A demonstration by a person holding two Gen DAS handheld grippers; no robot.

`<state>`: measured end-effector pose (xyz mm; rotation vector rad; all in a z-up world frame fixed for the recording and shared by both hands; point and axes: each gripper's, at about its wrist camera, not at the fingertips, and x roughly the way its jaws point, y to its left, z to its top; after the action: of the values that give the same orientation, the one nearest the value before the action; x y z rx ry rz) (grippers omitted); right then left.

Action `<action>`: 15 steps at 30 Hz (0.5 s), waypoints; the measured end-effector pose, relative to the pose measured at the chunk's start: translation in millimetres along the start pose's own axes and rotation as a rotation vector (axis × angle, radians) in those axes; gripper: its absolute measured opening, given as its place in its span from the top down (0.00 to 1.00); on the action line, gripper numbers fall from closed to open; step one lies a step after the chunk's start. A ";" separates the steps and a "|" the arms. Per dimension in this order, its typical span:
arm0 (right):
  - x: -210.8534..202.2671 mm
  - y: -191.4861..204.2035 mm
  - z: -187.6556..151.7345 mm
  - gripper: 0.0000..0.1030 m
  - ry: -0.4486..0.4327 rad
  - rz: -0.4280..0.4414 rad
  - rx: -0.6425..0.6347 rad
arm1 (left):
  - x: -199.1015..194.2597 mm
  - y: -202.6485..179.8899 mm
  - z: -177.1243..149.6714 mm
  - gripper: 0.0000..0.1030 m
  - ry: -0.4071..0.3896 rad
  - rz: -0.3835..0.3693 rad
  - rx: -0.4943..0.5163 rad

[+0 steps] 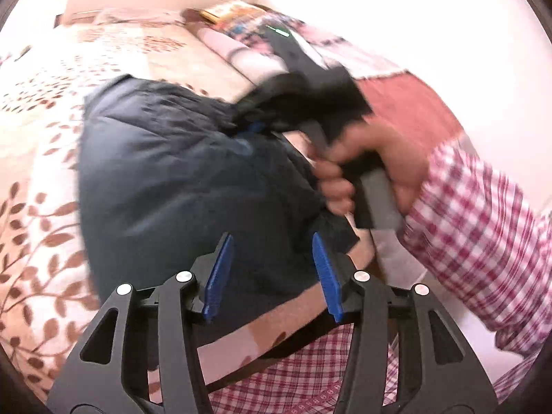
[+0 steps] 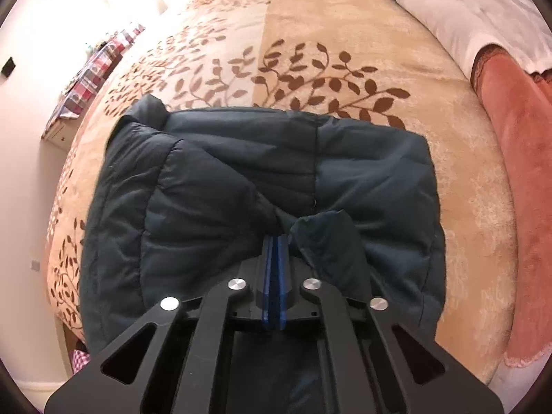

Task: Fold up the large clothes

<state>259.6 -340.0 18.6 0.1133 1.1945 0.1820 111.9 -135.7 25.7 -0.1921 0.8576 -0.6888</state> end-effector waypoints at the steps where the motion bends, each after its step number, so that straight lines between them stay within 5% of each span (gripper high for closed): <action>1: -5.7 1.9 -1.1 0.81 -0.008 0.005 -0.003 | -6.4 5.5 1.4 0.46 -0.011 0.007 -0.019; 4: -27.0 3.8 -7.4 0.50 -0.052 0.058 -0.002 | -22.9 22.9 3.1 0.38 -0.050 0.048 -0.084; 9: -71.0 2.2 -27.7 0.38 -0.137 0.114 -0.004 | -36.2 53.1 0.3 0.31 -0.096 0.080 -0.230; 15: -103.4 -29.8 -67.1 0.22 -0.200 0.067 0.068 | -33.1 80.4 -9.4 0.27 -0.094 0.092 -0.340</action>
<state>162.7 -390.4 83.1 0.2262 0.9983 0.1849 128.4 -52.0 6.6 -0.4834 0.8838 -0.4411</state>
